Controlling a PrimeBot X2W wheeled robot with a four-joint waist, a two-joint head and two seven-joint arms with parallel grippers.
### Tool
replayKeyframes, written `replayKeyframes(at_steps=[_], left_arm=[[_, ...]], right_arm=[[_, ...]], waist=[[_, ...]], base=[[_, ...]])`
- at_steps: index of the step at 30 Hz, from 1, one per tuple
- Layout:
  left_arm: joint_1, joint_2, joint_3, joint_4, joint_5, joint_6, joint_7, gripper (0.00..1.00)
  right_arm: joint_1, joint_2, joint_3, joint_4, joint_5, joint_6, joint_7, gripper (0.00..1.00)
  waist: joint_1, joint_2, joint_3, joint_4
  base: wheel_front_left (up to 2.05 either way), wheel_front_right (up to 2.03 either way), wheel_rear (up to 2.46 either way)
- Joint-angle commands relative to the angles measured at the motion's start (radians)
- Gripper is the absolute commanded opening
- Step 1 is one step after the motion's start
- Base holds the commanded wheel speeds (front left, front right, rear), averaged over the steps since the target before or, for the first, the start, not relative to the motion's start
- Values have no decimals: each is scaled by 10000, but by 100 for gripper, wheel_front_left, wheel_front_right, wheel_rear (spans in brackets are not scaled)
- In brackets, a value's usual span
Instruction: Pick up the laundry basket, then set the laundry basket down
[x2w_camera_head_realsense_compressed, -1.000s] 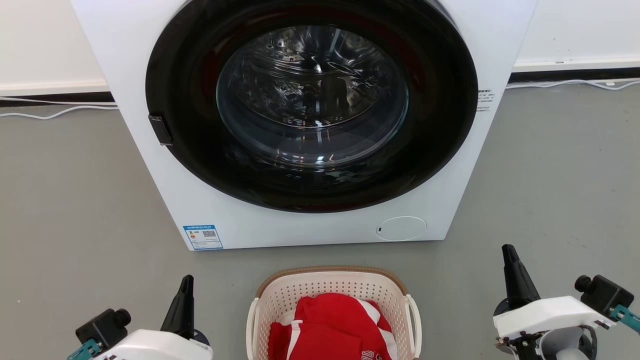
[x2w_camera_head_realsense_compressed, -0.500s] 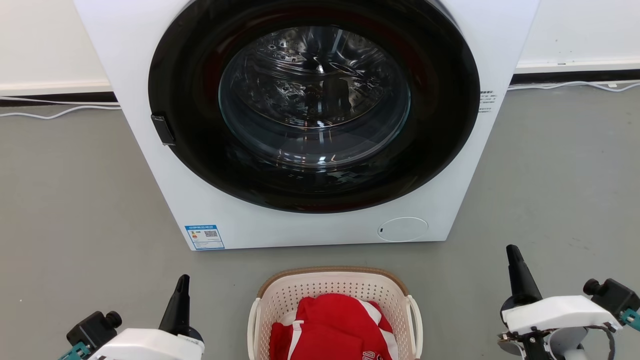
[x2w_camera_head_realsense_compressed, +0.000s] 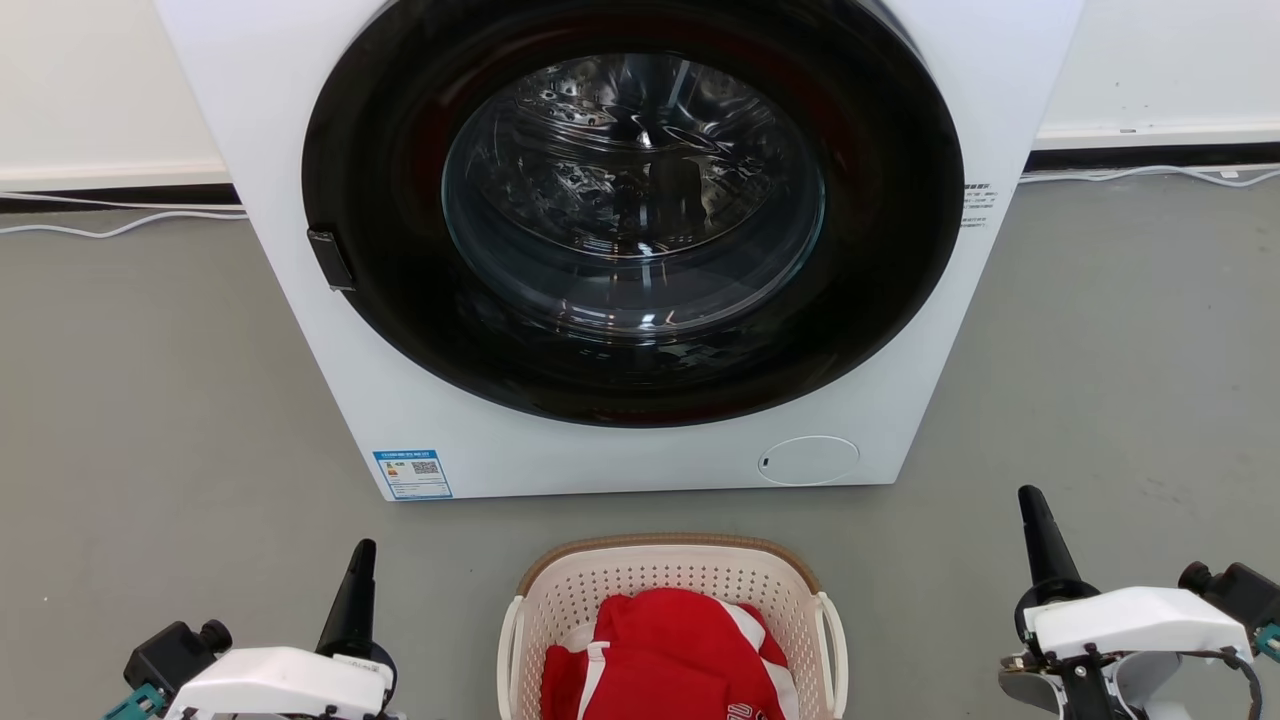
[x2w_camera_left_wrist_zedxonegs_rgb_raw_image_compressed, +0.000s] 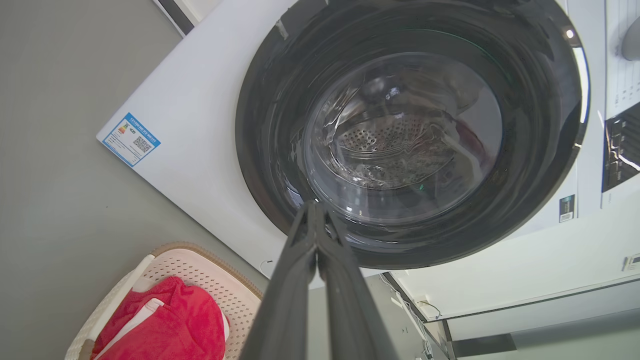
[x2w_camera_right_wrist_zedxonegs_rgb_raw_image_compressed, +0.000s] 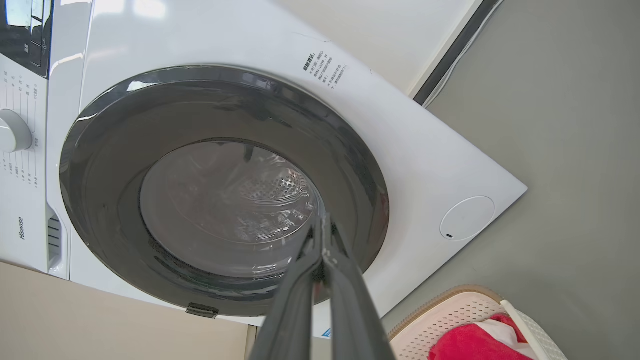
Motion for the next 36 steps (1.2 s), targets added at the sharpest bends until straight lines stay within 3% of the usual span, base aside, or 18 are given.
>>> replayKeyframes(at_steps=[1, 36], left_arm=[[-496, 101, 253, -311, -289, -85, 77, 0], [-697, 146, 634, -399, -4044, -128, 1079, 0]], right_arm=[[-179, -54, 54, -325, 307, 43, 108, 0], [-74, 29, -328, -758, 4065, 48, 1085, 0]], waist=[[-1, -1, -2, 5], [-1, -1, -53, 122]], base=[[0, 0, 0], [0, 0, 0]])
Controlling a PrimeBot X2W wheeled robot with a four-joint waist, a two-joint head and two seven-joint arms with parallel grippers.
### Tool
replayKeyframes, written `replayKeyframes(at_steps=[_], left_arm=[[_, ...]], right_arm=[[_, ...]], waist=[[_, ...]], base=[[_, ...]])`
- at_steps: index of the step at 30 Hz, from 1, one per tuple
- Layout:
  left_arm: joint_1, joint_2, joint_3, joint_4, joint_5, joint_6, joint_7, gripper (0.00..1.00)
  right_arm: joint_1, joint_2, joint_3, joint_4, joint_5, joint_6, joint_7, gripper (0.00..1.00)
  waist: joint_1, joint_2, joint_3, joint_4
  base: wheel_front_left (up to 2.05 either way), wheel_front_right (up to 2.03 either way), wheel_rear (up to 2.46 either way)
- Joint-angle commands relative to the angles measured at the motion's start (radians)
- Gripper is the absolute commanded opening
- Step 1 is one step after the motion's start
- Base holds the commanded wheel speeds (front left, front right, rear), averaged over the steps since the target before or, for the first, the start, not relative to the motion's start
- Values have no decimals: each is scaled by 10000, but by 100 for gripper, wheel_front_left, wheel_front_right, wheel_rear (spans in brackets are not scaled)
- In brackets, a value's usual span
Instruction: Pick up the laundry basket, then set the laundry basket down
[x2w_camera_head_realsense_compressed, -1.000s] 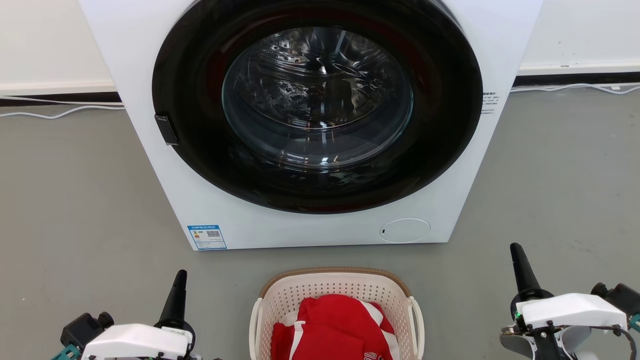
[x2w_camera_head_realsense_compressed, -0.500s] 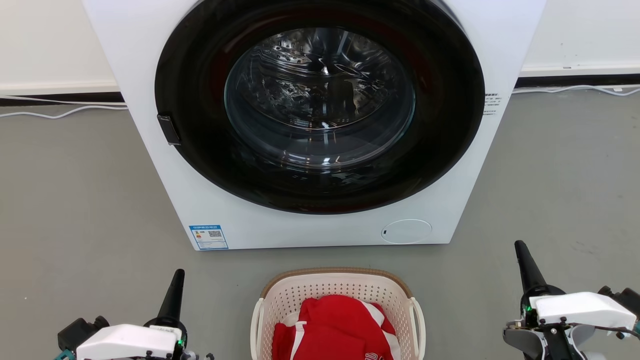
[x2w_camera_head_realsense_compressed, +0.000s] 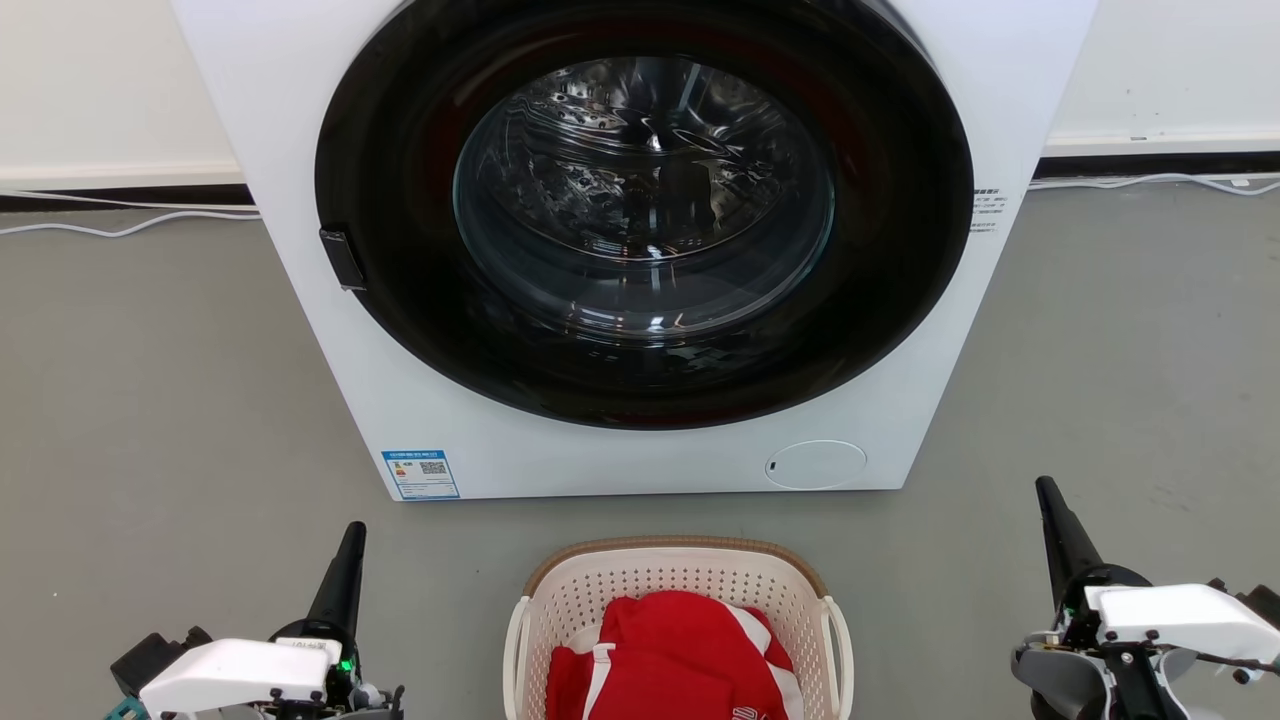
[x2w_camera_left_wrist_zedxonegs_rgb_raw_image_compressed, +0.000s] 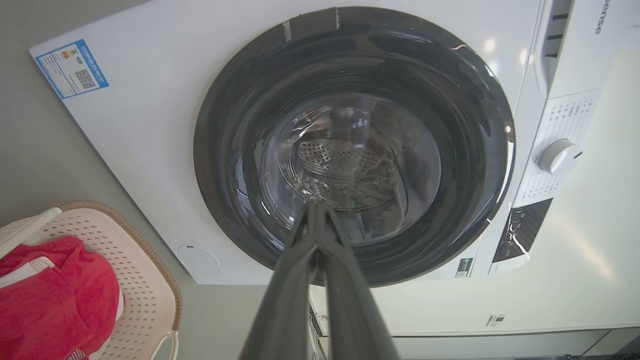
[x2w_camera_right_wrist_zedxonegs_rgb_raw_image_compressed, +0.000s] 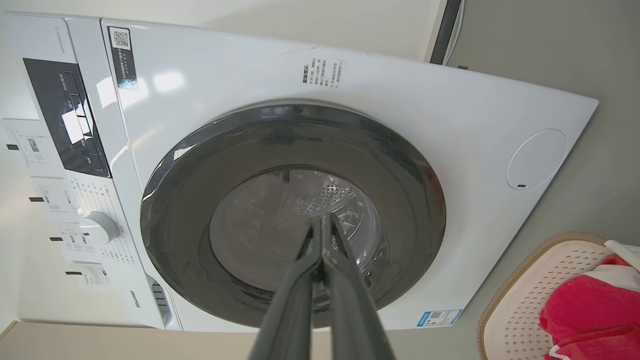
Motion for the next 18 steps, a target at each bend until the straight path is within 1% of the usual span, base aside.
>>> replayKeyframes(at_steps=[1, 13, 18], left_arm=[[-496, 126, 327, -298, -346, -99, 128, 0], [-567, 142, 461, -328, -1667, -114, 481, 0], [-571, 143, 469, -330, -1744, -115, 501, 0]], right_arm=[[-87, -18, 143, -372, 381, 69, 141, 0], [-50, 11, 8, -524, 1704, 71, 485, 0], [-47, 13, 1, -533, 1780, 71, 505, 0]], waist=[[0, 0, -2, 6], [-1, 0, -20, 47], [-1, 0, -21, 50]], base=[[0, 0, 0], [0, 0, 0], [0, 0, 0]])
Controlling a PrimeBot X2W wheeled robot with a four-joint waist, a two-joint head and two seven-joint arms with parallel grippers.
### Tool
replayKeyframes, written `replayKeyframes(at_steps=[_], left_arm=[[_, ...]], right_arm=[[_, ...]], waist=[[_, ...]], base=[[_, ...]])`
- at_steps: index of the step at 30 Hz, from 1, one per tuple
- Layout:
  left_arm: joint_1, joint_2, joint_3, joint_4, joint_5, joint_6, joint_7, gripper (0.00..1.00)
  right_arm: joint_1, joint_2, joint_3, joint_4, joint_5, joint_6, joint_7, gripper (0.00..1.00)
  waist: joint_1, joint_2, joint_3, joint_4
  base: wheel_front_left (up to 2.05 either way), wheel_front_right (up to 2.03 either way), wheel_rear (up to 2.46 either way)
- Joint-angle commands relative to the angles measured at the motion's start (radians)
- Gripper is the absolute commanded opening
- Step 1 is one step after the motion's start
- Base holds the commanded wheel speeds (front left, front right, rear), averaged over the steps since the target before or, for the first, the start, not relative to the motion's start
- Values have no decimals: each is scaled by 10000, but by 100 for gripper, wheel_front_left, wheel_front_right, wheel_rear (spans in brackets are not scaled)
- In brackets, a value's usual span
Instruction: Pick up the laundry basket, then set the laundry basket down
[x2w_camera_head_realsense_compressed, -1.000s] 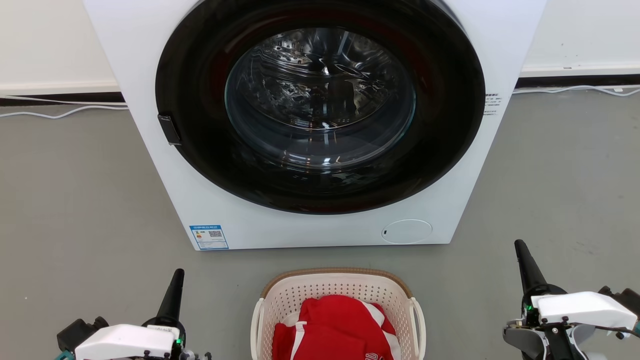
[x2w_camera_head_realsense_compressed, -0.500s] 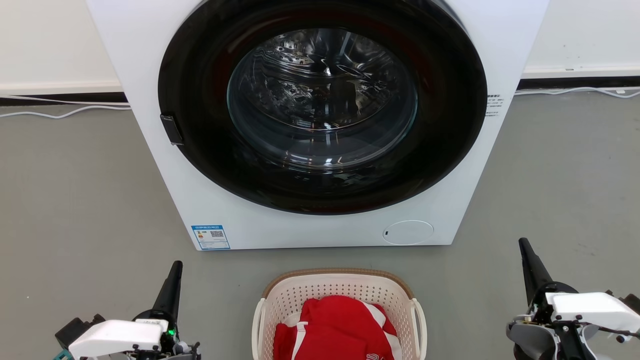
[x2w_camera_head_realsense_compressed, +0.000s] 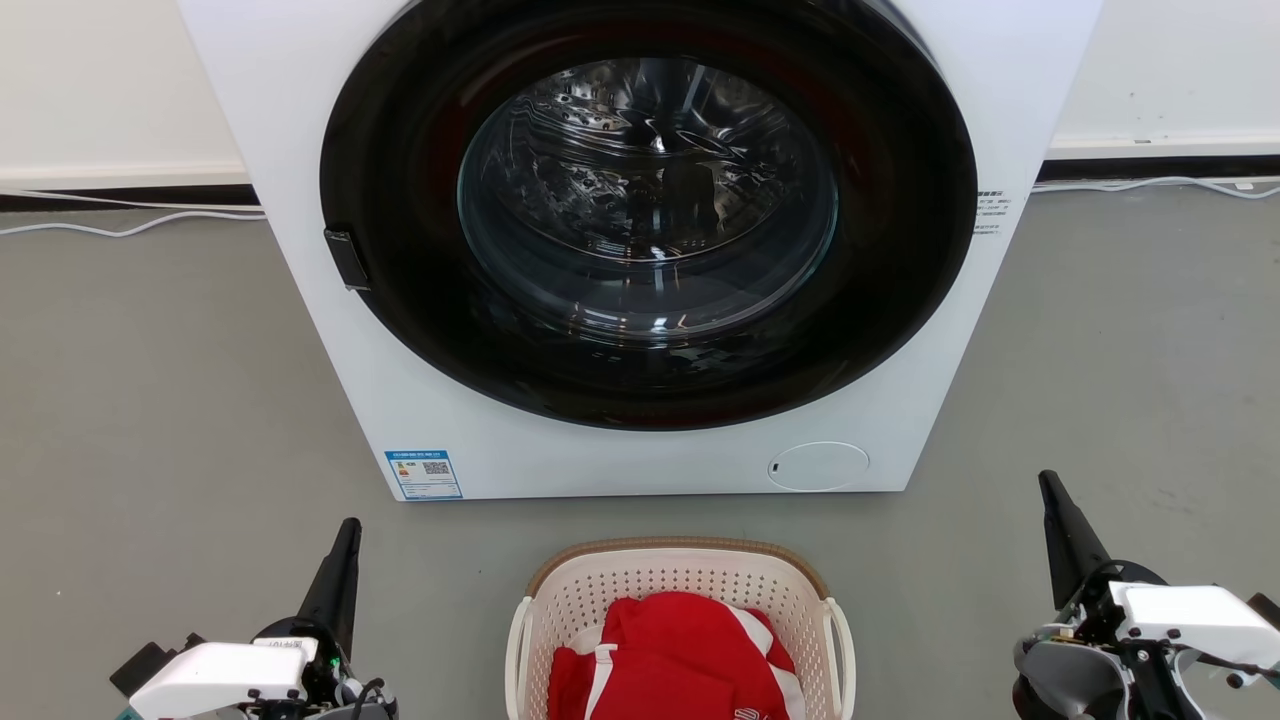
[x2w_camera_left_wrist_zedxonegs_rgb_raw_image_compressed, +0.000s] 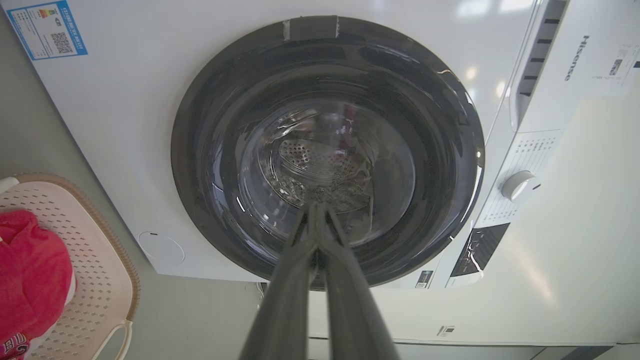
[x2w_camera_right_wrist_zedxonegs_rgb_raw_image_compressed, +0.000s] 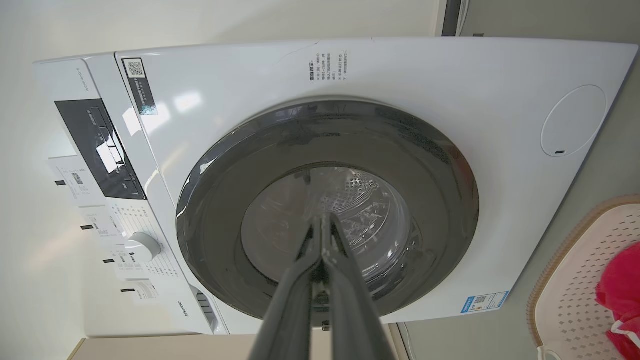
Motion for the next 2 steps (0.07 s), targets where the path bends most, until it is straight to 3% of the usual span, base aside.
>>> replayKeyframes(at_steps=[1, 2], left_arm=[[-564, 135, 309, -300, -56, -104, 22, 0], [-564, 135, 309, -300, -56, -104, 22, 0]], right_arm=[[-73, -14, 168, -309, 62, 71, 81, 0], [-73, -14, 168, -309, 62, 71, 81, 0]], waist=[[0, -1, 0, 0], [0, -1, 0, 0]], base=[[0, 0, 0], [0, 0, 0]])
